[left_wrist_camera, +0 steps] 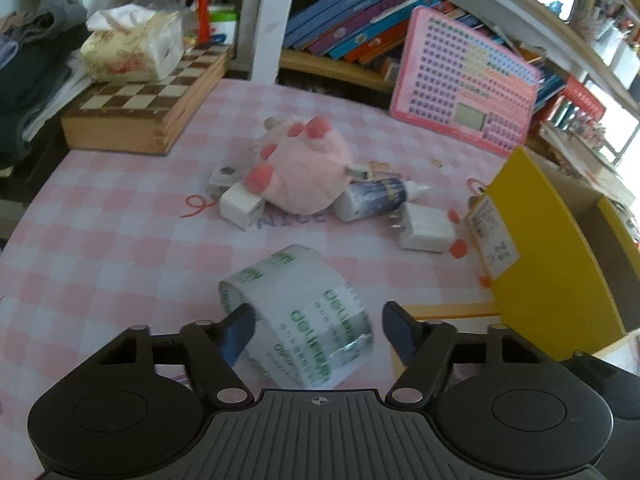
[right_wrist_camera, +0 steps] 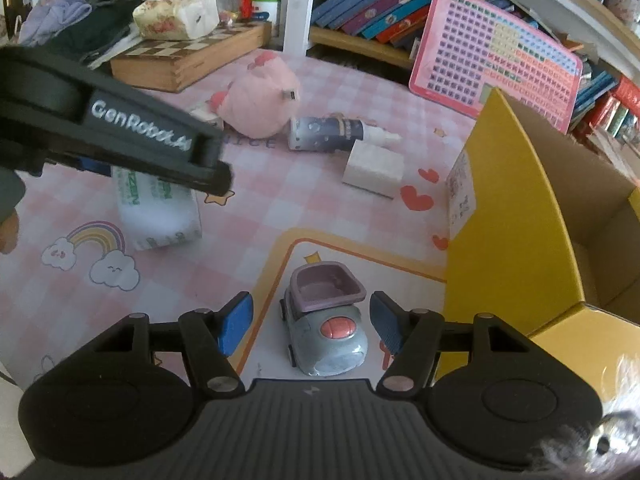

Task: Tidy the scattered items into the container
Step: 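Grasp the clear tape roll with the left tool while the right tool grasps the grey toy car, then carry the tape roll and toy car over the yellow box with both tools, then lower both tools into the box and open them, releasing tape and car, then lift both open tools out of the box and back away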

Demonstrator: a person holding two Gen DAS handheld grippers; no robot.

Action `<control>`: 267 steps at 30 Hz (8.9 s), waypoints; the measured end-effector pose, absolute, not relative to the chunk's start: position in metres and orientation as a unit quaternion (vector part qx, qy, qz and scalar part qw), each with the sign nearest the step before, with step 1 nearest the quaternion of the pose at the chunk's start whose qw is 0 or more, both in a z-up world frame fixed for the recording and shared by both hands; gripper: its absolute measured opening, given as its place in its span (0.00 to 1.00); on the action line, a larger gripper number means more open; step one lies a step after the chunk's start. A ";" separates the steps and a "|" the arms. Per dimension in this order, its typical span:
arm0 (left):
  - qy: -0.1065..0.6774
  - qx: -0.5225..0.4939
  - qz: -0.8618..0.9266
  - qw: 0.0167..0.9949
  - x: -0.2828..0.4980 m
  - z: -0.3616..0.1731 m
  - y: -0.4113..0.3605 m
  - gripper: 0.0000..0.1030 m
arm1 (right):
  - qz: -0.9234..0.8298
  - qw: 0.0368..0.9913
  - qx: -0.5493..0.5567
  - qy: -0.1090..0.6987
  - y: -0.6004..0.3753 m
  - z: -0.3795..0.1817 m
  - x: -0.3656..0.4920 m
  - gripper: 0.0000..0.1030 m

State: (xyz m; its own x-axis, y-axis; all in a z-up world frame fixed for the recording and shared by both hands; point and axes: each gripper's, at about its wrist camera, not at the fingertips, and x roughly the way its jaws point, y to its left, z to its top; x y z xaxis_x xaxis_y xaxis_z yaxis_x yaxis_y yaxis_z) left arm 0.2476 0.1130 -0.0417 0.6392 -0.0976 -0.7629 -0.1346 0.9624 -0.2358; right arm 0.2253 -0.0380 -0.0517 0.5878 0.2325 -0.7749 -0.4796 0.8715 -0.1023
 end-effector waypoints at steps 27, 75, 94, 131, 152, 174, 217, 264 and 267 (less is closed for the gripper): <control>0.403 -0.138 -0.036 0.904 0.188 -0.033 0.148 0.02 | 0.200 0.885 -0.087 0.412 -0.040 -0.030 0.188 0.38; 0.367 -0.087 -0.105 0.920 0.025 0.002 0.135 0.03 | 0.201 0.908 -0.042 0.366 -0.041 0.009 0.036 0.38; 0.378 -0.062 -0.160 0.910 0.014 0.001 0.091 0.03 | 0.151 0.915 -0.020 0.374 -0.084 0.005 0.005 0.38; 0.373 0.031 -0.324 0.869 0.046 0.005 -0.022 0.03 | 0.016 0.925 0.024 0.379 -0.187 0.009 0.002 0.38; 0.353 0.048 -0.352 0.866 0.096 0.005 -0.043 0.03 | 0.018 0.930 0.017 0.367 -0.199 0.012 0.060 0.38; 0.278 0.080 -0.333 0.898 0.203 0.061 -0.106 0.03 | 0.084 0.948 -0.036 0.304 -0.264 0.064 0.190 0.38; 0.439 0.297 -0.289 0.798 0.362 -0.038 -0.197 0.12 | 0.289 0.778 -0.342 0.440 -0.259 -0.041 0.405 0.39; 0.280 0.169 -0.218 0.919 0.250 0.066 -0.117 0.80 | 0.188 0.910 -0.182 0.322 -0.283 0.076 0.288 0.69; 0.271 0.159 -0.217 0.924 0.238 0.070 -0.109 0.80 | 0.170 0.924 -0.148 0.310 -0.287 0.082 0.273 0.71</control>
